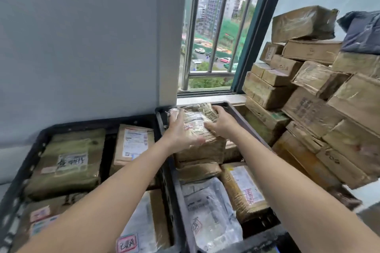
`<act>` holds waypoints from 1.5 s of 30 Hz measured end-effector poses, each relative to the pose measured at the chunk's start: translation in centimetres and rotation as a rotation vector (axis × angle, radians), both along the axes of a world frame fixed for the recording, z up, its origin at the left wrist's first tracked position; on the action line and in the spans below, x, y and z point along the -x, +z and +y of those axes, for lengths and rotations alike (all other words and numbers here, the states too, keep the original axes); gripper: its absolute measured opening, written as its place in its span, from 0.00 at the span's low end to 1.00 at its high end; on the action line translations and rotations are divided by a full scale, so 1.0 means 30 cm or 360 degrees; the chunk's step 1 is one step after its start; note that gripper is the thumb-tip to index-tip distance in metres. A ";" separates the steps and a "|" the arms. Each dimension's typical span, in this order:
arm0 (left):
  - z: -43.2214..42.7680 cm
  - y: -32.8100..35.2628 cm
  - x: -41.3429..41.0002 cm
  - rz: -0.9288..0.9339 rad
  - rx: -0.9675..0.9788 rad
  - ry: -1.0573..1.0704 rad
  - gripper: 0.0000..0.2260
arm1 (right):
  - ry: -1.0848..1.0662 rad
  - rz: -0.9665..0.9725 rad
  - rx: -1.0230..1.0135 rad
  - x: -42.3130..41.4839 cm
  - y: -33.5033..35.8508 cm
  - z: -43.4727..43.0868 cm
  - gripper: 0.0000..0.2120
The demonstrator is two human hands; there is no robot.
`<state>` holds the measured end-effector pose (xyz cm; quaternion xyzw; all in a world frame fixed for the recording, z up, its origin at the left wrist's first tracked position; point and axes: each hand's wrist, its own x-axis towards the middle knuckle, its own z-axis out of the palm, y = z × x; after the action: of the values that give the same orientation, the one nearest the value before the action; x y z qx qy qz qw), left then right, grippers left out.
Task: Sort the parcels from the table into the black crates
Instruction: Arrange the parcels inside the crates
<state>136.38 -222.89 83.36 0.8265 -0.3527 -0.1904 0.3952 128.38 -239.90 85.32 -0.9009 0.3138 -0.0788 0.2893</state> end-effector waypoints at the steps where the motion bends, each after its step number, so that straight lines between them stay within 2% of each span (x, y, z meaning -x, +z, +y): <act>1: -0.002 -0.016 -0.003 -0.0034 -0.0035 0.0010 0.58 | 0.0038 0.0008 0.0008 -0.017 -0.023 -0.012 0.36; 3: -0.010 -0.048 -0.001 -0.0208 -0.0188 0.0064 0.55 | 0.0096 -0.0010 0.0035 -0.041 -0.067 -0.028 0.32; 5: -0.025 -0.076 0.016 -0.0469 -0.0474 0.0075 0.51 | 0.0167 -0.0027 0.0054 -0.048 -0.108 -0.032 0.28; 9: -0.041 -0.130 0.059 -0.0715 -0.0970 -0.0097 0.48 | 0.0446 0.0157 0.0087 -0.001 -0.177 -0.040 0.32; 15: -0.045 -0.155 0.015 -0.0866 -0.1187 0.0031 0.33 | 0.0643 0.0085 0.0323 -0.013 -0.227 -0.069 0.35; 18: -0.063 -0.166 -0.017 -0.0925 -0.1333 0.0030 0.33 | 0.0709 0.0120 0.0574 -0.055 -0.244 -0.081 0.29; 21: -0.087 -0.186 -0.030 -0.0996 -0.1445 -0.0005 0.36 | 0.0740 0.0229 0.0649 -0.063 -0.274 -0.092 0.28; 25: -0.093 -0.155 -0.027 -0.0903 -0.1471 -0.0028 0.39 | 0.0793 0.0439 0.0635 -0.070 -0.234 -0.099 0.28; 28: -0.074 -0.092 -0.007 -0.0853 -0.1397 0.0029 0.39 | 0.0823 0.0557 0.0646 -0.063 -0.149 -0.111 0.32; 31: -0.042 -0.029 0.031 -0.0965 -0.1373 0.0080 0.40 | 0.0839 0.0436 0.0831 -0.037 -0.078 -0.116 0.33; 36: 0.043 0.070 0.076 -0.1038 -0.1431 0.0255 0.42 | 0.0894 0.0331 0.0952 -0.027 0.006 -0.079 0.34; 45: 0.380 0.187 0.130 -0.1006 -0.1439 0.0611 0.42 | 0.1093 0.0180 0.1063 -0.025 0.110 0.254 0.36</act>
<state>132.48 -211.47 88.98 0.9790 -0.1810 0.0088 -0.0938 129.14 -232.28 88.61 -0.9989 -0.0291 -0.0261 -0.0242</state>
